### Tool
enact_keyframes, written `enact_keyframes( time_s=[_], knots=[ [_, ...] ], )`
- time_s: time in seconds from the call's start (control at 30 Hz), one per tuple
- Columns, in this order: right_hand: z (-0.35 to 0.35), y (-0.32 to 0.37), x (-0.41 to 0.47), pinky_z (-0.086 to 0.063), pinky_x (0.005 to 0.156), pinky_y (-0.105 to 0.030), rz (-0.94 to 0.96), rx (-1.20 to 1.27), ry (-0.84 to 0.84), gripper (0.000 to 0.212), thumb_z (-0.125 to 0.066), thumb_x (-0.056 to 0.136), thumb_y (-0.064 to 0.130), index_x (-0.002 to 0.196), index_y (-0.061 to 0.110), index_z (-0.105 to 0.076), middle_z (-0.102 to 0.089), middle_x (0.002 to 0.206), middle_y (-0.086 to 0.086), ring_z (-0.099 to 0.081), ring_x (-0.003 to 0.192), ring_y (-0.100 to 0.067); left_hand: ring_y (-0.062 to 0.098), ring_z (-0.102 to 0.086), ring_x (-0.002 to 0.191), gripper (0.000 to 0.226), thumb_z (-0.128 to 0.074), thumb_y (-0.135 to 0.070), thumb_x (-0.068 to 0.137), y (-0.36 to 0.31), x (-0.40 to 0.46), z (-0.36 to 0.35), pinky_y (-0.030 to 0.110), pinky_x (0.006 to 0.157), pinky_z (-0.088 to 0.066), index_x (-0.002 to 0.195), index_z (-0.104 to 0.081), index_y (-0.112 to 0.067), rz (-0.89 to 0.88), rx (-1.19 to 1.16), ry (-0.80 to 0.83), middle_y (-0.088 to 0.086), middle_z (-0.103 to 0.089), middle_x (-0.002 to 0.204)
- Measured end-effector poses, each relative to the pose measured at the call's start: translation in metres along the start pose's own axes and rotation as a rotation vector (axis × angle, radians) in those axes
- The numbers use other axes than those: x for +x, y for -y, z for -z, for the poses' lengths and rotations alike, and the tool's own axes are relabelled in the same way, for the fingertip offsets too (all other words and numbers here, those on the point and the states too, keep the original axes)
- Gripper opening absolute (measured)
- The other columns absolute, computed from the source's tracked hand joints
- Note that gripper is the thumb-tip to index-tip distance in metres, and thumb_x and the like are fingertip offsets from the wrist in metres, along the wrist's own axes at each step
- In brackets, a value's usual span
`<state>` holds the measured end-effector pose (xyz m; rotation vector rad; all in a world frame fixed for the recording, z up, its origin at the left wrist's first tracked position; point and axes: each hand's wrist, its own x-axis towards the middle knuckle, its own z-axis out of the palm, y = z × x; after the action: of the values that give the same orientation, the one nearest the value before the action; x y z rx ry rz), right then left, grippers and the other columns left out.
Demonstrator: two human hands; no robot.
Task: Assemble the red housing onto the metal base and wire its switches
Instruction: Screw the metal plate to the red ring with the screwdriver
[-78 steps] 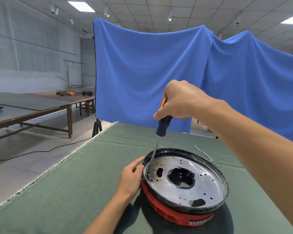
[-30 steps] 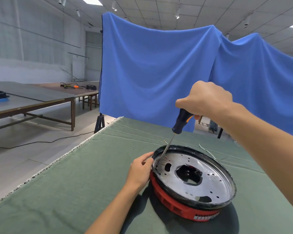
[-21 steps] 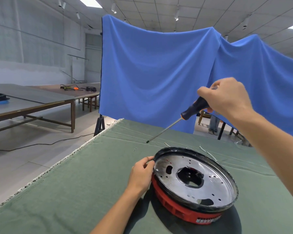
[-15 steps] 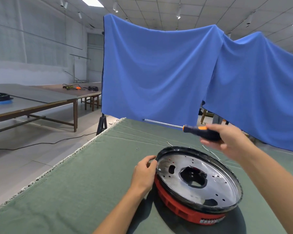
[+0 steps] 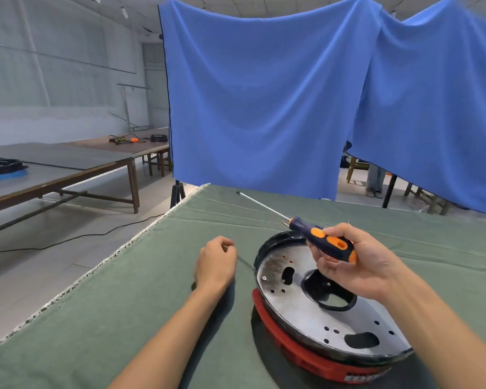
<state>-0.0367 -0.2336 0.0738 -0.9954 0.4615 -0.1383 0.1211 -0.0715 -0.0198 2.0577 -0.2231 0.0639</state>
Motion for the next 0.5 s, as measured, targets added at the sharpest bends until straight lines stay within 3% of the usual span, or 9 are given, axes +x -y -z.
enact_keyframes(
  time_s=[0.07, 0.17, 0.3, 0.5],
  knots=[
    [0.002, -0.002, 0.004, -0.050, 0.047, -0.023, 0.010, -0.015, 0.017, 0.045, -0.071, 0.058, 0.008, 0.102, 0.003, -0.063, -0.063, 0.087, -0.015, -0.062, 0.064, -0.020, 0.027, -0.057, 0.112, 0.032, -0.050, -0.024, 0.090, 0.007, 0.020, -0.001, 0.036, 0.092, -0.045, 0.119, -0.061, -0.020, 0.037, 0.177, -0.088, 0.005, -0.064, 0.119],
    [0.011, -0.004, 0.008, -0.052, 0.048, -0.025, 0.019, -0.086, 0.040, 0.050, -0.068, 0.058, 0.007, 0.107, -0.002, -0.062, -0.066, 0.091, -0.016, -0.067, 0.064, -0.020, 0.029, -0.052, 0.119, 0.041, -0.046, -0.036, 0.095, 0.006, 0.043, -0.011, 0.039, 0.094, -0.040, 0.130, -0.053, -0.015, 0.021, 0.368, -0.080, 0.009, -0.054, 0.129],
    [0.014, -0.001, 0.013, -0.052, 0.048, -0.025, 0.033, -0.166, 0.059, 0.051, -0.063, 0.059, 0.008, 0.108, -0.003, -0.062, -0.070, 0.089, -0.015, -0.068, 0.065, -0.018, 0.032, -0.057, 0.110, 0.035, -0.046, -0.037, 0.098, 0.004, 0.058, -0.026, 0.037, 0.085, -0.042, 0.117, -0.060, -0.012, -0.031, 0.521, -0.096, 0.010, -0.053, 0.123],
    [0.016, -0.002, 0.016, -0.048, 0.050, -0.025, 0.047, -0.270, -0.012, 0.019, -0.057, 0.080, 0.006, 0.096, 0.002, -0.066, -0.069, 0.085, -0.014, -0.065, 0.061, -0.015, 0.033, -0.061, 0.101, 0.020, -0.054, -0.027, 0.094, 0.007, 0.066, -0.030, 0.035, 0.076, -0.042, 0.101, -0.070, -0.017, -0.087, 0.545, -0.142, 0.008, -0.060, 0.113]
  ],
)
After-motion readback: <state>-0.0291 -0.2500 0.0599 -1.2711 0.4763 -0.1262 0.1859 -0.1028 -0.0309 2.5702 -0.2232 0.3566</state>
